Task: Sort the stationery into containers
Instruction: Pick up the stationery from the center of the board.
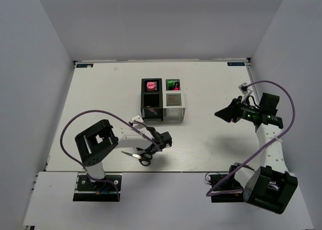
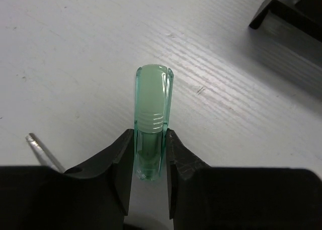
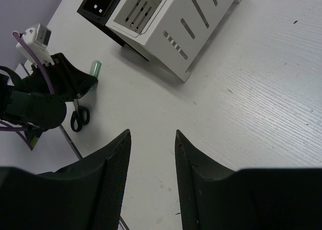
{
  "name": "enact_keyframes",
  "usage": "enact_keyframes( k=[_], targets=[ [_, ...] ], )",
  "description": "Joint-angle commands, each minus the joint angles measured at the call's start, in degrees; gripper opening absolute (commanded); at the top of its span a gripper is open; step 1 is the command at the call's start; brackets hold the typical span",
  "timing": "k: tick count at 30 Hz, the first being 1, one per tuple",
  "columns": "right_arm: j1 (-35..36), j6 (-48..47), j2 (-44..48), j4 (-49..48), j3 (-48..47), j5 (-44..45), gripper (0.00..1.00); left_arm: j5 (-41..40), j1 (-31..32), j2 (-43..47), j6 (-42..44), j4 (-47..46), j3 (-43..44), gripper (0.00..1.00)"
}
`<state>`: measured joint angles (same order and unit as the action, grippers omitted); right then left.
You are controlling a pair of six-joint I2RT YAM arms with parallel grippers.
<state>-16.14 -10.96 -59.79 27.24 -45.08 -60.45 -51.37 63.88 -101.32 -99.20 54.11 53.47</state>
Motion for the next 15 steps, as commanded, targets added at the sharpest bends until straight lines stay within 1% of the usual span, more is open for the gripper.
enact_keyframes(
  k=[1,4,6,7,8,9,10,11,12,13,15],
  targets=[
    [-0.6,0.2,1.3,0.6,-0.4,-2.0,0.44,1.4,1.2,5.7,0.3,2.5,-0.9,0.1],
    [-0.7,0.2,1.3,0.4,-0.3,-2.2,0.44,1.0,2.7,11.7,3.7,7.5,1.6,0.07],
    [-0.7,0.2,1.1,0.3,-0.3,-2.4,0.44,0.6,3.4,14.0,5.9,9.4,3.9,0.06],
    [-0.8,0.2,1.1,0.4,-0.3,-2.4,0.44,0.6,3.8,17.5,7.1,10.3,4.5,0.04],
    [-1.0,0.2,1.1,0.3,-0.4,-2.4,0.44,0.6,4.1,18.9,8.7,10.6,5.1,0.02],
    [-0.8,0.2,1.0,0.1,-0.3,-2.6,0.44,0.7,4.2,19.9,9.3,10.5,5.9,0.0],
    [-0.8,0.2,1.2,0.3,-0.4,-2.6,0.44,0.7,4.2,23.2,10.4,10.3,6.6,0.0],
    [-0.9,0.3,1.3,0.4,-0.3,-2.6,0.44,0.7,4.2,24.2,11.9,9.8,7.4,0.0],
    [-0.9,0.4,1.3,0.4,-0.3,-2.6,0.44,0.8,4.3,24.9,13.3,8.3,7.7,0.0],
    [-0.8,0.4,1.7,0.3,-0.2,-2.6,0.44,1.1,4.2,27.2,16.9,6.2,8.8,0.0],
    [-1.0,0.6,1.6,0.3,-0.2,-2.7,0.44,1.9,3.6,28.5,18.9,4.1,10.1,0.0]
  ],
)
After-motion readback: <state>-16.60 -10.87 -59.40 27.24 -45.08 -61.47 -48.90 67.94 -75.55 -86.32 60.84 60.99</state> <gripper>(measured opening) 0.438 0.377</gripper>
